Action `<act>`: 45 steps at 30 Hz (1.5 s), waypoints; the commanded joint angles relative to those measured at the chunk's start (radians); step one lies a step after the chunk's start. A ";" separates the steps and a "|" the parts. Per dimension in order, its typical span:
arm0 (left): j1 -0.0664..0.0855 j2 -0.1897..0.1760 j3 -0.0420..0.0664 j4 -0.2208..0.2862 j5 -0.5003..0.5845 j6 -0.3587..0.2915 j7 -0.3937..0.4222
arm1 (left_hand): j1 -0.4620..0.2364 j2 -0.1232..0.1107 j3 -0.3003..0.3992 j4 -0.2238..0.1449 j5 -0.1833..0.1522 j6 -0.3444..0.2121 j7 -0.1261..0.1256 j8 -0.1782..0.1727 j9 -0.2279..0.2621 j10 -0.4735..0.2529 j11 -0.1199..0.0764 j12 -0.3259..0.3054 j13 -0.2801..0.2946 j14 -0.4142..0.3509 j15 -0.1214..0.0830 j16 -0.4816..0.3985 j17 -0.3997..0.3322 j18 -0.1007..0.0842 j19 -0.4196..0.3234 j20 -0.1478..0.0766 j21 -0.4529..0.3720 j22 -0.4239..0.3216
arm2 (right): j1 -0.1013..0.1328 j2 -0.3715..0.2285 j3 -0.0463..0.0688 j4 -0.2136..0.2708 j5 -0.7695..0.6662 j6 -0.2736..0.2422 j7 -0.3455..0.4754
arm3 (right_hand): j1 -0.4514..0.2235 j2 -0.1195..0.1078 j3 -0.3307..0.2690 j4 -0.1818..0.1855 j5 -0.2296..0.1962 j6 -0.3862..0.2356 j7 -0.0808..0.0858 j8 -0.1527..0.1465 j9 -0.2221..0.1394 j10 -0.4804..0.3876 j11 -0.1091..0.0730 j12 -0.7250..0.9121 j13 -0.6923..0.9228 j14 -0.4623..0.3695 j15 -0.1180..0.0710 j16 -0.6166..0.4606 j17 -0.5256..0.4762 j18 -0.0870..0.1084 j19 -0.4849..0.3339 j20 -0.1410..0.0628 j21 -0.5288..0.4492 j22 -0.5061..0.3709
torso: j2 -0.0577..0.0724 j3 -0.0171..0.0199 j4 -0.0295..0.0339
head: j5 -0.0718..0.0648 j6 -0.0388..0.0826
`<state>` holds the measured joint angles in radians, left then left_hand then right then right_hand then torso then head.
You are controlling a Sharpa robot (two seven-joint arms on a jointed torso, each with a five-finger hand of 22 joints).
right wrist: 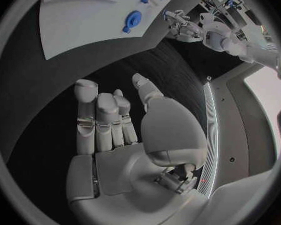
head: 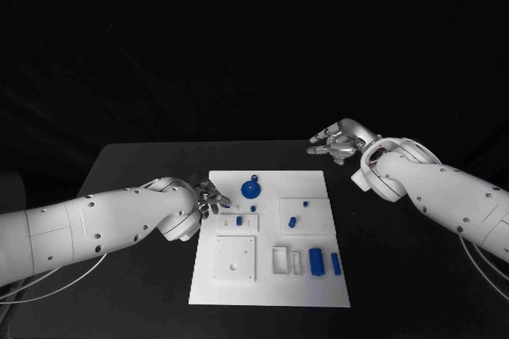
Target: Assemble the parts on the task board
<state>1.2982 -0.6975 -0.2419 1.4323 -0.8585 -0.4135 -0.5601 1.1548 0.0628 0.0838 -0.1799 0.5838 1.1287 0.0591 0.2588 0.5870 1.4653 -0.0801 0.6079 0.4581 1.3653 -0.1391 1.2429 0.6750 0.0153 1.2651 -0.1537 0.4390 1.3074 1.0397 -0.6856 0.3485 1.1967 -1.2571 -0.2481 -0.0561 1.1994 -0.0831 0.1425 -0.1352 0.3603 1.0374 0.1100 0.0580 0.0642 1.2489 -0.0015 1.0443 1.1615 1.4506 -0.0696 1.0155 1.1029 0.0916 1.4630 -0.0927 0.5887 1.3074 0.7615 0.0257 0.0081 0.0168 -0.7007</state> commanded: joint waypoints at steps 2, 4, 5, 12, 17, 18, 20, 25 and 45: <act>-0.005 0.006 0.000 -0.002 -0.048 0.063 -0.026 | 0.000 0.009 0.005 -0.002 0.002 0.104 -0.096 -0.003 0.245 0.049 -0.007 0.007 -0.002 0.005 0.002 -0.004 0.004 -0.005 0.002 0.004 0.007 0.020 | 0.000 0.000 0.000 0.001 0.000 0.013 0.002 | 0.001 0.004 -0.004 0.000 0.004 -0.007 -0.002 0.004 -0.001 -0.002 0.003 -0.006 -0.001 0.002 0.002 -0.006 -0.001 0.017 0.047 0.007 -0.002 0.066 | 0.000 -0.0007 0.0004 | 0.001 -0.003; -0.009 0.008 0.000 -0.003 -0.070 0.084 -0.032 | 0.001 0.010 0.005 -0.002 0.002 0.104 -0.096 -0.003 0.245 0.049 -0.006 0.009 -0.002 0.006 0.002 -0.003 0.008 -0.005 0.002 0.005 0.007 0.020 | 0.000 0.000 0.000 0.001 0.000 0.014 0.001 | 0.001 0.004 -0.004 0.000 0.004 -0.007 -0.002 0.004 -0.001 -0.002 0.003 -0.006 -0.001 0.002 0.002 -0.006 -0.001 0.017 0.047 0.007 -0.002 0.066 | 0.000 -0.0005 0.0001 | 0.003 -0.005; -0.011 0.009 0.000 -0.003 -0.078 0.091 -0.034 | 0.000 0.010 0.005 -0.003 0.002 0.104 -0.096 -0.003 0.245 0.049 -0.007 0.010 -0.002 0.006 0.002 -0.002 0.012 -0.004 0.001 0.006 0.008 0.020 | 0.000 0.000 0.000 0.001 0.000 0.015 0.001 | 0.001 0.004 -0.004 0.000 0.004 -0.007 -0.002 0.004 -0.001 -0.002 0.003 -0.006 -0.001 0.002 0.002 -0.006 -0.001 0.017 0.047 0.007 -0.002 0.066 | 0.000 -0.0004 -0.0002 | 0.004 -0.005; -0.027 0.014 0.000 -0.007 -0.101 0.113 -0.040 | -0.001 0.011 0.005 -0.003 0.002 0.107 -0.097 -0.001 0.246 0.048 -0.007 0.017 -0.002 0.009 0.003 0.004 0.026 -0.002 0.000 0.008 0.011 0.021 | 0.000 0.002 0.000 0.000 0.000 0.017 -0.001 | 0.003 0.004 -0.003 -0.001 0.005 -0.008 -0.002 0.004 -0.001 -0.002 0.003 -0.006 -0.001 0.002 0.002 -0.006 -0.001 0.017 0.047 0.007 -0.003 0.066 | 0.000 -0.0003 0.0008 | 0.007 -0.006; -0.040 0.016 0.000 -0.015 -0.107 0.116 -0.040 | -0.001 0.011 0.005 -0.003 0.002 0.107 -0.097 -0.001 0.246 0.048 -0.007 0.017 -0.002 0.009 0.003 0.004 0.026 -0.002 0.000 0.008 0.011 0.021 | 0.000 0.002 0.000 0.000 0.000 0.017 -0.001 | 0.003 0.004 -0.003 -0.001 0.005 -0.008 -0.002 0.004 -0.001 -0.002 0.003 -0.006 -0.001 0.002 0.002 -0.006 -0.001 0.017 0.047 0.007 -0.003 0.066 | 0.000 -0.0008 0.0005 | 0.005 -0.009; -0.042 0.016 0.000 -0.016 -0.108 0.117 -0.040 | -0.001 0.011 0.005 -0.003 0.002 0.107 -0.097 -0.001 0.246 0.048 -0.007 0.017 -0.002 0.009 0.003 0.004 0.026 -0.002 0.000 0.008 0.011 0.021 | 0.000 0.001 0.000 0.000 0.000 0.017 -0.001 | 0.003 0.004 -0.003 -0.001 0.005 -0.008 -0.002 0.004 -0.001 -0.002 0.003 -0.006 -0.001 0.002 0.002 -0.006 -0.001 0.017 0.047 0.007 -0.003 0.066 | 0.000 -0.0008 0.0005 | 0.005 -0.009; -0.045 0.017 0.000 -0.016 -0.110 0.119 -0.039 | -0.001 0.011 0.005 -0.003 0.002 0.107 -0.097 -0.001 0.246 0.048 -0.007 0.017 -0.002 0.009 0.003 0.004 0.026 -0.002 0.000 0.008 0.011 0.021 | 0.000 0.001 0.000 0.000 0.000 0.018 -0.001 | 0.003 0.004 -0.003 -0.001 0.005 -0.008 -0.002 0.004 -0.001 -0.002 0.003 -0.006 -0.001 0.002 0.002 -0.006 -0.001 0.017 0.047 0.007 -0.003 0.066 | 0.000 -0.0006 0.0009 | 0.005 -0.010; -0.050 0.018 0.000 -0.017 -0.115 0.126 -0.039 | -0.001 0.011 0.005 -0.003 0.002 0.107 -0.097 -0.001 0.246 0.048 -0.007 0.017 -0.002 0.009 0.003 0.004 0.026 -0.002 0.000 0.008 0.011 0.021 | 0.000 0.002 0.000 -0.001 0.000 0.020 -0.002 | 0.003 0.004 -0.003 -0.001 0.005 -0.008 -0.002 0.004 -0.001 -0.002 0.003 -0.006 -0.001 0.002 0.002 -0.006 -0.001 0.017 0.047 0.007 -0.003 0.066 | 0.000 -0.0007 0.0010 | 0.006 -0.011; -0.052 0.026 0.000 -0.035 -0.134 0.140 -0.037 | -0.002 0.012 0.005 -0.004 0.000 0.104 -0.096 0.000 0.248 0.048 -0.007 0.021 -0.004 0.009 0.003 0.001 0.032 0.000 -0.003 0.008 0.018 0.020 | -0.001 0.002 0.000 -0.002 0.000 0.024 -0.002 | 0.003 0.004 -0.003 -0.001 0.005 -0.008 -0.002 0.004 -0.001 -0.002 0.003 -0.006 -0.001 0.002 0.002 -0.006 -0.001 0.017 0.047 0.007 -0.003 0.066 | 0.000 0.0005 0.0000 | 0.005 -0.011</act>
<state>1.2474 -0.6742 -0.2417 1.3974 -0.9828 -0.2901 -0.5985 1.1530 0.0683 0.0852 -0.1815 0.5796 1.1321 0.0618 0.2527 0.6084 1.4646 -0.0808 0.6251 0.4559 1.3685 -0.1352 1.2430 0.7070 0.0153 1.2613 -0.1501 0.4545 1.3078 1.0395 -0.6840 0.3484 1.1944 -1.2569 -0.2371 -0.0595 1.1994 -0.0831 0.1425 -0.1353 0.3602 1.0396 0.1077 0.0580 0.0642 1.2489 -0.0016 1.0443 1.1615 1.4506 -0.0696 1.0155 1.1029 0.0915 1.4630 -0.0927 0.5887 1.3073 0.7615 0.0261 0.0086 0.0221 -0.7131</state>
